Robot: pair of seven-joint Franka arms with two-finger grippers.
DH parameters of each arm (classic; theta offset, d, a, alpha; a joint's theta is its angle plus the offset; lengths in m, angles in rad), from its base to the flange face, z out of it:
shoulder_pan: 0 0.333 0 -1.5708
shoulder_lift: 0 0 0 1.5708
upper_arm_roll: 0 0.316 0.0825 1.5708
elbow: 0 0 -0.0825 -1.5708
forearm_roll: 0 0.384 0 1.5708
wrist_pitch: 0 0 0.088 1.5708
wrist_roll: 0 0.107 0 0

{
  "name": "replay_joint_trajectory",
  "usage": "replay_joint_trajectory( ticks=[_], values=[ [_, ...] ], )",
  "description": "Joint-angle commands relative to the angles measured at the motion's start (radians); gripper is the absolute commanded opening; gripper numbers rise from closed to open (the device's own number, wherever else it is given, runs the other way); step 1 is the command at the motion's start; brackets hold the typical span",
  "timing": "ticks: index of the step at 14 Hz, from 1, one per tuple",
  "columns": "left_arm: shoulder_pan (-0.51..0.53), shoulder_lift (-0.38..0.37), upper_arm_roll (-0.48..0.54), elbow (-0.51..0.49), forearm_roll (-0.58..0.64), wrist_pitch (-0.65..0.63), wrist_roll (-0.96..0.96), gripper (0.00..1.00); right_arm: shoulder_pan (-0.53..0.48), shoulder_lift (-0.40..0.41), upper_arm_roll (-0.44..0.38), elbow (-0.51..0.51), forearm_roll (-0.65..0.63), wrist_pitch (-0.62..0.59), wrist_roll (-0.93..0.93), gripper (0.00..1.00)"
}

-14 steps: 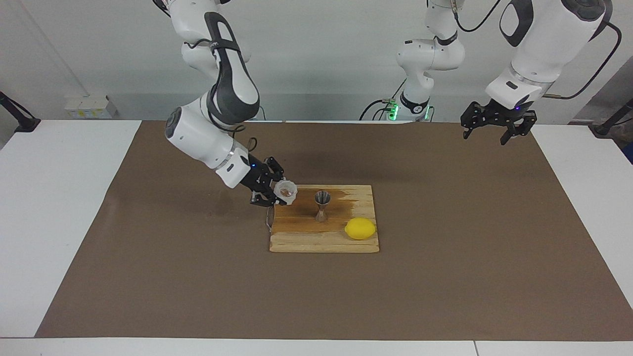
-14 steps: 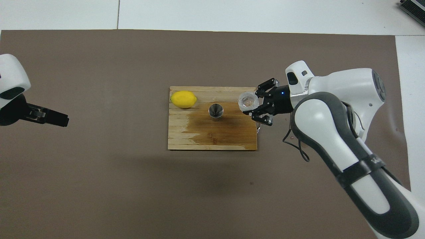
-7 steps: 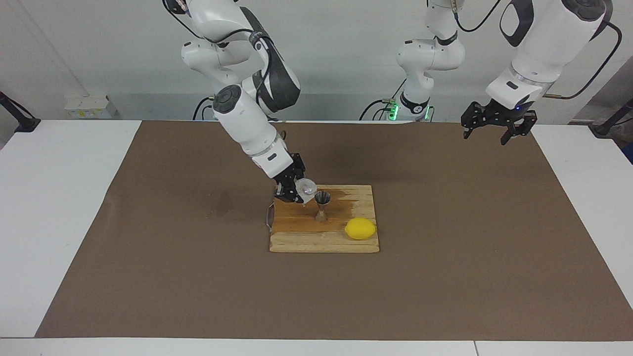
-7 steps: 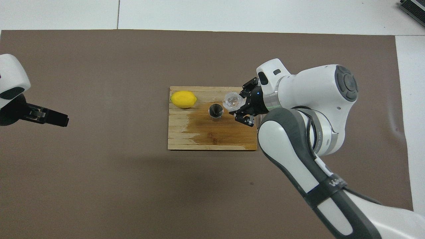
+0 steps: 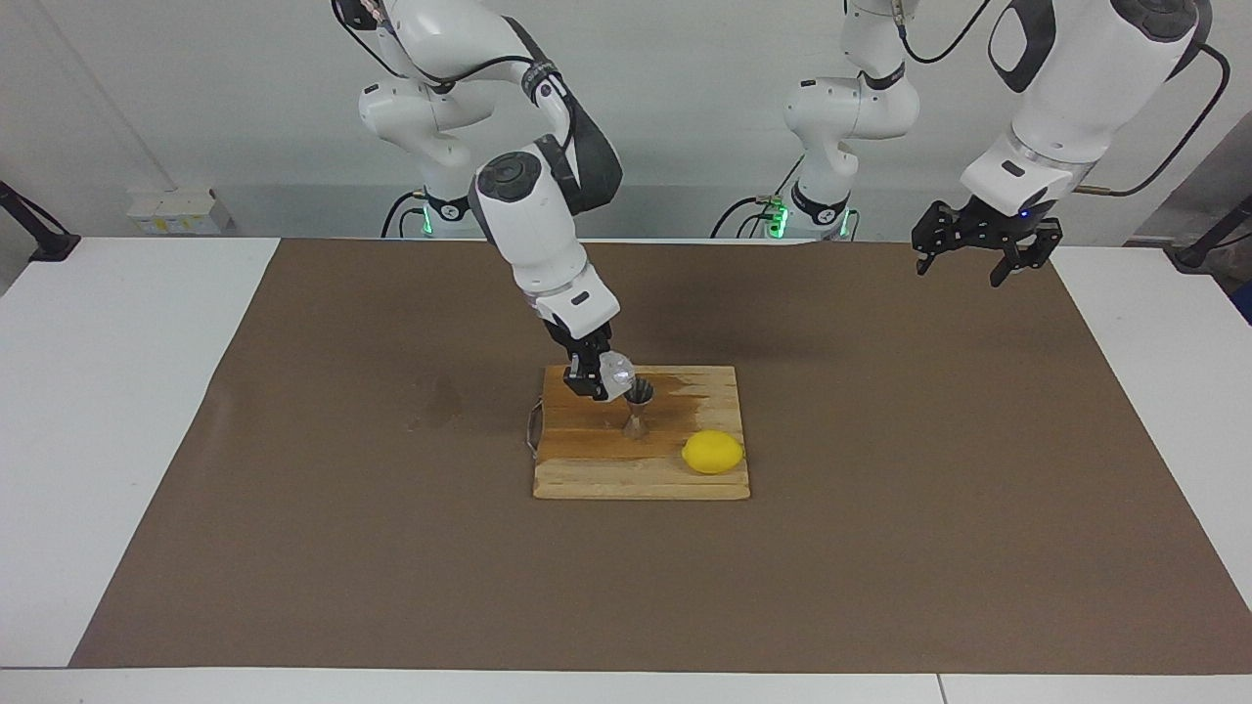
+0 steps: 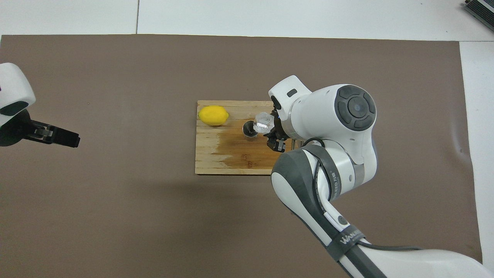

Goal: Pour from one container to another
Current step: 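Tilt the white cup with the right gripper over the metal cup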

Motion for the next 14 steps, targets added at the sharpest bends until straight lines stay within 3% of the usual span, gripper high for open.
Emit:
replay_joint_trajectory(
  ticks=[1,7,14],
  values=[
    [0.0,-0.018,0.002,-0.005,0.02,-0.01,0.009,1.0,0.018,0.01,-0.001,0.013,-0.077,0.005,0.043,0.15],
    [0.0,-0.016,0.002,-0.005,0.02,-0.01,0.009,1.0,0.042,0.013,-0.001,0.013,-0.291,0.05,0.143,0.12],
    [0.0,-0.016,0.002,-0.005,0.02,-0.01,0.011,1.0,0.066,0.012,-0.001,0.002,-0.328,0.043,0.141,0.12]
  ],
)
